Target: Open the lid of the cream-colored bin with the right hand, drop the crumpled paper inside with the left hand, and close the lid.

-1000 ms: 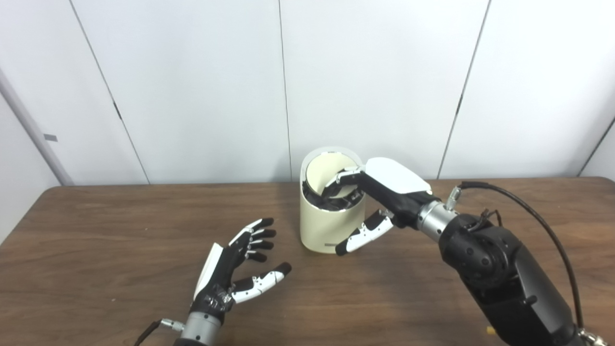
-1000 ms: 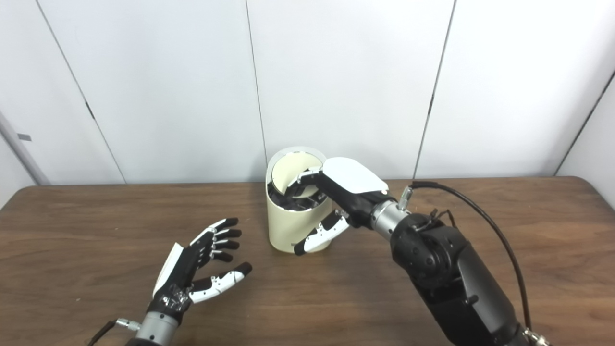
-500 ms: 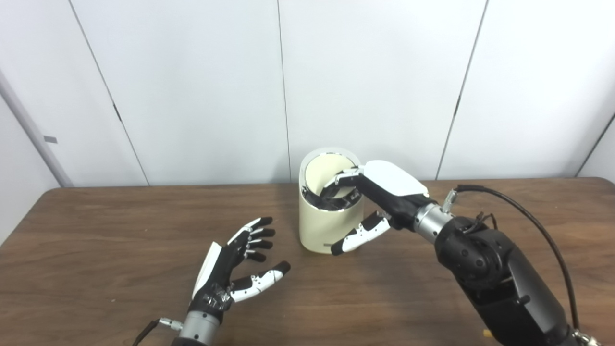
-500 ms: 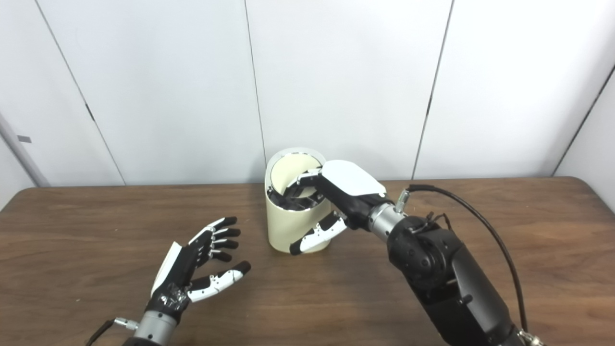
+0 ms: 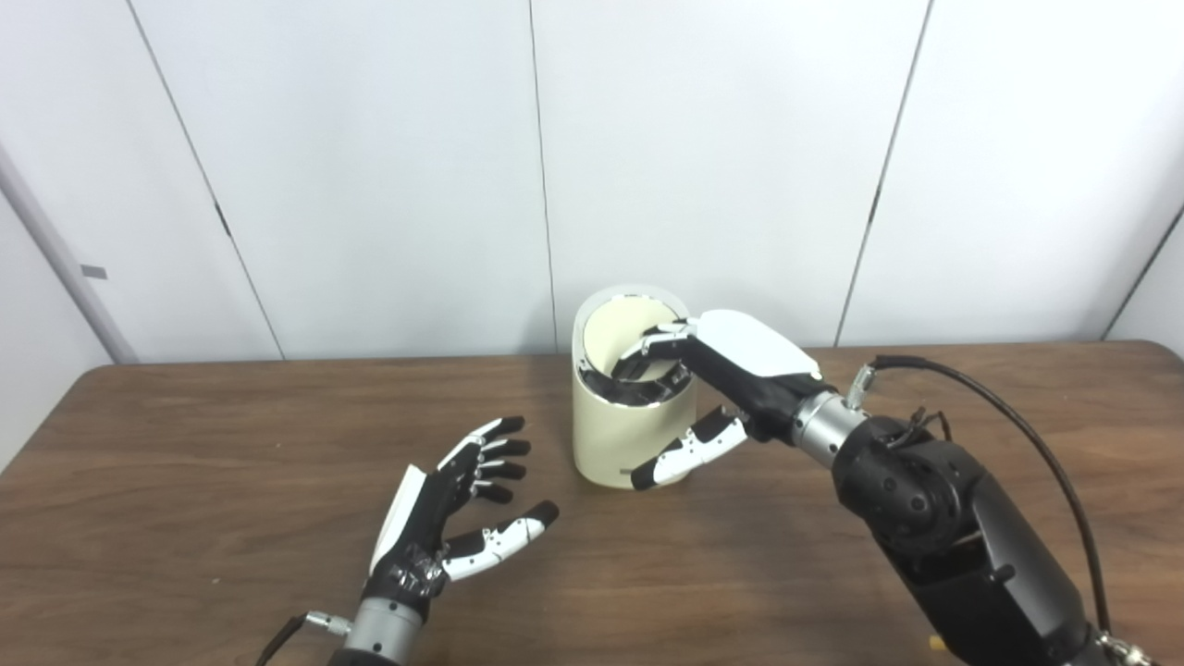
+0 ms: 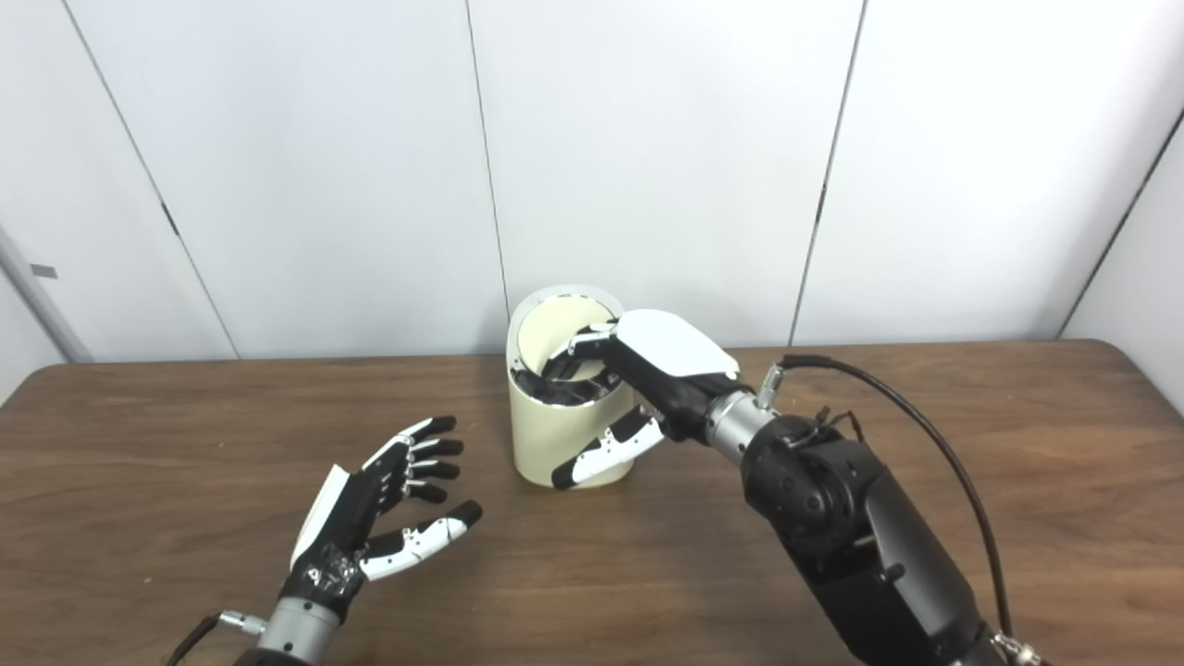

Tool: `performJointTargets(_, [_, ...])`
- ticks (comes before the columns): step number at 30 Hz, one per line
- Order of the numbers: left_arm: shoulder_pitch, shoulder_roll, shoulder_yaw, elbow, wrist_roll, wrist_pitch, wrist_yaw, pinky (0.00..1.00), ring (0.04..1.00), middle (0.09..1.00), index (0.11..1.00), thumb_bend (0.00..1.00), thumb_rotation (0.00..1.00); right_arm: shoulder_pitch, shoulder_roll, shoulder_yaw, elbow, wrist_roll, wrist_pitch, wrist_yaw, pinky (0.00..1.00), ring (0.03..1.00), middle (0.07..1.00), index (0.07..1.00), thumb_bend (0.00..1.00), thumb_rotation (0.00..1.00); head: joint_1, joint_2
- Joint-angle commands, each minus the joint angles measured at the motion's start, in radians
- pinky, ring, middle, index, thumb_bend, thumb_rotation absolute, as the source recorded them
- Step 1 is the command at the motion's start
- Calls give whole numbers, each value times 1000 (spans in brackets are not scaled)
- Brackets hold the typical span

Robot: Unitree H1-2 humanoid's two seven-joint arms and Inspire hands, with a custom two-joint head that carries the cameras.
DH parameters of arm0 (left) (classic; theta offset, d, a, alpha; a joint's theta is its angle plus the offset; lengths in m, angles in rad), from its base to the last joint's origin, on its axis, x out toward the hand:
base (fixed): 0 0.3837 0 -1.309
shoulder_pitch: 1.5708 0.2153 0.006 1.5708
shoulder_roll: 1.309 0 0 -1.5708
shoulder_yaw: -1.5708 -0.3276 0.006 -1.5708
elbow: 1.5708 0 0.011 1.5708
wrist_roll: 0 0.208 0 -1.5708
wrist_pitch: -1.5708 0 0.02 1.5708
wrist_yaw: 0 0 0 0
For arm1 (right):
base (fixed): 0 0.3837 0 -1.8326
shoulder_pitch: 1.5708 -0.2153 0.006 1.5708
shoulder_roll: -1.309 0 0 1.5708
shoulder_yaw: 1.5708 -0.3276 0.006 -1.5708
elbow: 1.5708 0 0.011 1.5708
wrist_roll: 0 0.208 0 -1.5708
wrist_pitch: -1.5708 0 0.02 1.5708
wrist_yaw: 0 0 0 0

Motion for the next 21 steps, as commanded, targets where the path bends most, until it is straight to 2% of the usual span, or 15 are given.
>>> performJointTargets(1, [-39, 7, 1, -15, -4, -26, 3, 649, 734, 796, 871, 701, 269, -20, -18, -23, -1, 2, 35, 12, 894, 902, 742, 726, 889, 465, 1, 0])
performJointTargets(9, [-51, 5, -4, 0, 7, -32, 10, 644, 726, 794, 869, 702, 276, -54, -20, -98, -64, 30, 24, -21, 793, 871, 736, 714, 880, 457, -9, -7])
performJointTargets(14, [-57, 1, -7, 8, 8, -36, 14, 644, 728, 799, 869, 700, 279, -64, -33, -121, -97, 29, 50, -17, 846, 867, 745, 722, 878, 464, -11, -10])
performJointTargets(19, [-58, -2, -9, 11, 12, -36, 18, 664, 730, 798, 866, 701, 289, -58, -26, -153, -116, 37, 48, -44, 740, 832, 754, 750, 894, 425, -14, -12])
performJointTargets(21, [-58, -2, -9, 11, 10, -38, 18, 663, 731, 799, 866, 703, 290, -54, -23, -158, -119, 37, 50, -45, 737, 825, 753, 758, 899, 403, -14, -12])
